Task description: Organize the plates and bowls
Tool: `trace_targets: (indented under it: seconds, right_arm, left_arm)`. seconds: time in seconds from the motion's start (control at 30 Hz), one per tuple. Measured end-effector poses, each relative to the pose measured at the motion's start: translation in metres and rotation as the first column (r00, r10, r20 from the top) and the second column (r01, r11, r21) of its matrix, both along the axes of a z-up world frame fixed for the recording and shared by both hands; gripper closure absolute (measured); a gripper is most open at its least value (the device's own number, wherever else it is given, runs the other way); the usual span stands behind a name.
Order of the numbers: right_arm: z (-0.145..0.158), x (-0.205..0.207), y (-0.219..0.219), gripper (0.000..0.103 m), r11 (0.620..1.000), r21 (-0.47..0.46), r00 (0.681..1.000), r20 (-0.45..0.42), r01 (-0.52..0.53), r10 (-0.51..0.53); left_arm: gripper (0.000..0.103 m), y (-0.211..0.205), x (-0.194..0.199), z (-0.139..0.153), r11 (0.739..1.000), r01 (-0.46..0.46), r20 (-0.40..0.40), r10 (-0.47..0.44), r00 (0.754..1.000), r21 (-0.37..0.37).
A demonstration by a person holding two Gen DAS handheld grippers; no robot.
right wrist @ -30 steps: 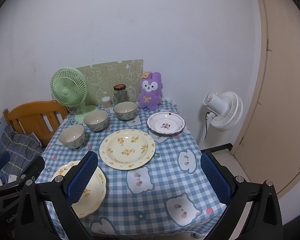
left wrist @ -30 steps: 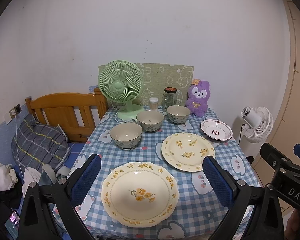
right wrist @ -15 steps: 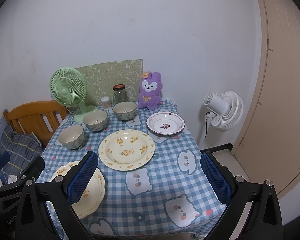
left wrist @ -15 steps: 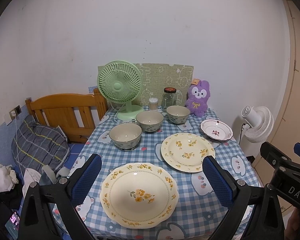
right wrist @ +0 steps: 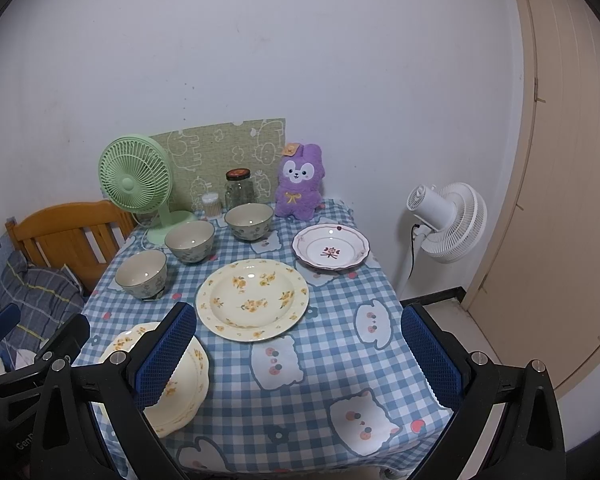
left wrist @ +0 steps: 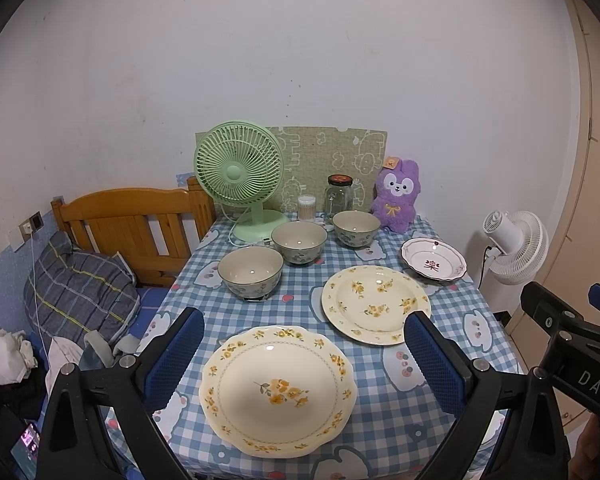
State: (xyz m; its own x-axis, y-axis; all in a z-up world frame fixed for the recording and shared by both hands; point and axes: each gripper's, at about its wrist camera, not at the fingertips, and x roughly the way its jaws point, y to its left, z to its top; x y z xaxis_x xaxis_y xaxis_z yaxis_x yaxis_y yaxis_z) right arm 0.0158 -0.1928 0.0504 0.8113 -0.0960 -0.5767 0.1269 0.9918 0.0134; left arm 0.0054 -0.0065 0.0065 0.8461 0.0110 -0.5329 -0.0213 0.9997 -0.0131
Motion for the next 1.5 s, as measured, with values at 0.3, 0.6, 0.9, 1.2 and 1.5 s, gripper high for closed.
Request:
trace_targets:
  seconds: [0.3,0.6,0.9,1.2,1.5]
  right_arm:
    - [0.0,-0.001,0.0,0.0,1.0,0.001,1.0,-0.001,-0.001,0.001]
    - [-0.005,0.003,-0.001,0.0,1.0,0.014,1.0,-0.001,0.001,-0.001]
    - [-0.007,0.003,0.0,0.0,1.0,0.012,1.0,-0.005,-0.022,0.022]
    - [-0.007,0.015,0.008,0.006,1.0,0.02,0.999,-0.043,-0.017,0.018]
    - [-0.016,0.04,0.037,0.008,0.999,0.016,0.994,-0.101,-0.037,0.038]
  left_arm:
    - [0.002,0.0,0.0,0.0,1.0,0.002,0.001,-0.002,1.0,0.001]
    - [0.003,-0.003,0.002,-0.003,1.0,-0.001,0.0,0.001,1.0,0.01]
    - [0.004,-0.003,0.003,-0.008,1.0,-0.015,-0.003,0.015,1.0,0.019]
    - [0.009,0.002,0.009,-0.008,0.999,-0.004,-0.022,0.005,1.0,0.032]
    - [0.015,0.017,0.03,-0.016,0.999,-0.01,-0.073,0.013,0.997,0.037]
